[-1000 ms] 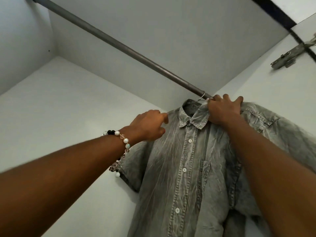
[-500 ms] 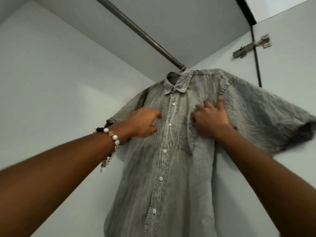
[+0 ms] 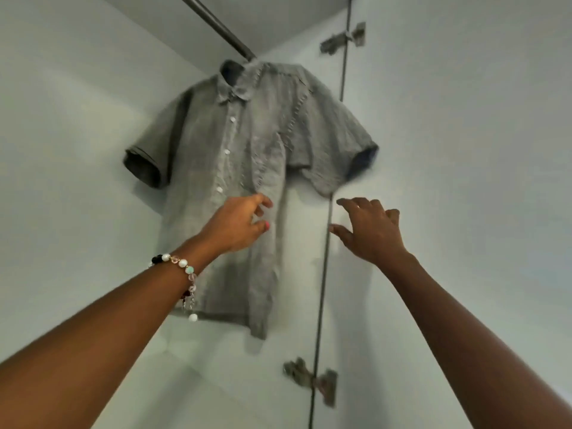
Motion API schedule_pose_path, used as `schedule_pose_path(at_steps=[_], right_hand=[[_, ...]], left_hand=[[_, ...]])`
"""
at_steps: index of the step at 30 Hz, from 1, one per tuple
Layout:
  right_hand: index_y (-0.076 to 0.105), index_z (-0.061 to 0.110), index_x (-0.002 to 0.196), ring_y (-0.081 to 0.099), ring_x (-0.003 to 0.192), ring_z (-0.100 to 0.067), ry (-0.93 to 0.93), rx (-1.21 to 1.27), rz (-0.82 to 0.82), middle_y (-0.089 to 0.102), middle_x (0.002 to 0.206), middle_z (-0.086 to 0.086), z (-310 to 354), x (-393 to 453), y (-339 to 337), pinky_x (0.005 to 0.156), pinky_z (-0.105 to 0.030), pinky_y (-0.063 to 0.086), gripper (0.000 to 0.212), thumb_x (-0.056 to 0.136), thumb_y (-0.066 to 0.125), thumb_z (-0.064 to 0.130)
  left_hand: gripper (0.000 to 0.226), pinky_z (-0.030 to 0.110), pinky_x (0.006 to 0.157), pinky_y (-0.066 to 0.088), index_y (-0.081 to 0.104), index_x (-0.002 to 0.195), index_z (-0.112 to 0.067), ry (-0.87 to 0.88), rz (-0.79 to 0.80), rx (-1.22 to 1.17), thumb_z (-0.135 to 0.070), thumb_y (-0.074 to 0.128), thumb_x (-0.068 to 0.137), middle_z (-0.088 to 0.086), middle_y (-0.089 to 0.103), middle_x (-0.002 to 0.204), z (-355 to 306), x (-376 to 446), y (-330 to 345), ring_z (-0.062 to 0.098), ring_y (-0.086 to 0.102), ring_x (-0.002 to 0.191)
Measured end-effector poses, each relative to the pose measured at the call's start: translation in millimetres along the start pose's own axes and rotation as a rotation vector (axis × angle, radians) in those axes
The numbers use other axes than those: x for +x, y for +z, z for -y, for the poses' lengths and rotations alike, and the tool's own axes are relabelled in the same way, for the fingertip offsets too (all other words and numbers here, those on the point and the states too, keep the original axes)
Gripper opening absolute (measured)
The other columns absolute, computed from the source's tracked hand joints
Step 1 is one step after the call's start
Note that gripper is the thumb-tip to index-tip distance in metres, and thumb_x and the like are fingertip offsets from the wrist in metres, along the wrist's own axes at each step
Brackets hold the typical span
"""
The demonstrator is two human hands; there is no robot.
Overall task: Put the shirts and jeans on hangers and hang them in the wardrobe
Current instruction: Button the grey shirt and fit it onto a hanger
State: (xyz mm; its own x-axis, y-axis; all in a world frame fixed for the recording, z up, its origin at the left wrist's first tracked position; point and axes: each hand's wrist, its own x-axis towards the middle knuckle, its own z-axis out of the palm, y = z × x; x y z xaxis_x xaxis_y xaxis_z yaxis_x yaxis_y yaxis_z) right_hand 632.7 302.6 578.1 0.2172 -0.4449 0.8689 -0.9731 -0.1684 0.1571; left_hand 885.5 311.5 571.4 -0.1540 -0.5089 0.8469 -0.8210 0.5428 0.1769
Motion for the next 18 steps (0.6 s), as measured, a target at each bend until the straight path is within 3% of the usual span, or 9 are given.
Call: schedule_pose_path(at_steps=[4, 7, 11, 14, 16, 18], right_hand=[[0.053, 0.022, 0.131, 0.050, 0.118, -0.027, 0.175, 0.381, 0.003, 0.057, 0.126, -0.006, -50, -72, -24, 0.095, -0.040, 0.042, 0.048, 0.091, 0.059, 0.046], [0.063, 0.018, 0.118, 0.061, 0.097, -0.022, 0.310, 0.608, -0.073, 0.065, 0.108, -0.006, -96, -144, -50, 0.086, -0.035, 0.050, 0.038, 0.087, 0.067, 0.040], [0.067, 0.020, 0.109, 0.062, 0.070, 0.002, 0.489, 0.644, -0.050, 0.068, 0.089, 0.005, -169, -257, -98, 0.062, -0.004, 0.039, 0.029, 0.087, 0.069, 0.038], [0.069, 0.020, 0.106, 0.057, 0.058, 0.010, 0.653, 0.612, -0.048, 0.063, 0.072, 0.016, -232, -350, -136, 0.061, -0.010, 0.044, 0.025, 0.086, 0.069, 0.036], [0.070, 0.019, 0.105, 0.059, 0.058, 0.005, 0.733, 0.586, -0.049, 0.064, 0.072, 0.014, -267, -405, -157, 0.063, -0.021, 0.051, 0.023, 0.087, 0.069, 0.034], [0.070, 0.022, 0.102, 0.061, 0.059, -0.003, 0.837, 0.557, -0.049, 0.068, 0.074, 0.007, -304, -464, -177, 0.064, -0.033, 0.056, 0.020, 0.085, 0.070, 0.033]], left_hand=[[0.029, 0.017, 0.076, 0.049, 0.062, 0.114, -0.017, -0.010, -0.040, -0.247, -0.014, 0.066, 0.086, -0.001, 0.066, 0.093, -84, -35, 47, 0.011, 0.061, 0.076], [0.026, 0.004, 0.067, 0.043, 0.064, 0.111, -0.018, -0.019, -0.049, -0.423, -0.013, 0.065, 0.086, -0.004, 0.068, 0.089, -160, -67, 89, 0.009, 0.063, 0.075], [0.023, 0.011, 0.070, 0.048, 0.065, 0.109, -0.020, -0.072, 0.023, -0.645, -0.017, 0.064, 0.086, -0.004, 0.070, 0.089, -275, -117, 162, 0.007, 0.066, 0.080], [0.023, 0.018, 0.070, 0.052, 0.065, 0.109, -0.022, -0.106, 0.147, -0.810, -0.019, 0.063, 0.086, -0.004, 0.070, 0.088, -377, -164, 222, 0.003, 0.066, 0.077], [0.023, 0.018, 0.070, 0.052, 0.065, 0.110, -0.023, -0.127, 0.237, -0.894, -0.020, 0.063, 0.087, -0.006, 0.070, 0.086, -438, -194, 256, 0.000, 0.065, 0.073], [0.024, 0.023, 0.071, 0.054, 0.065, 0.110, -0.025, -0.144, 0.335, -0.985, -0.020, 0.065, 0.087, -0.004, 0.070, 0.088, -500, -226, 290, 0.008, 0.066, 0.076]])
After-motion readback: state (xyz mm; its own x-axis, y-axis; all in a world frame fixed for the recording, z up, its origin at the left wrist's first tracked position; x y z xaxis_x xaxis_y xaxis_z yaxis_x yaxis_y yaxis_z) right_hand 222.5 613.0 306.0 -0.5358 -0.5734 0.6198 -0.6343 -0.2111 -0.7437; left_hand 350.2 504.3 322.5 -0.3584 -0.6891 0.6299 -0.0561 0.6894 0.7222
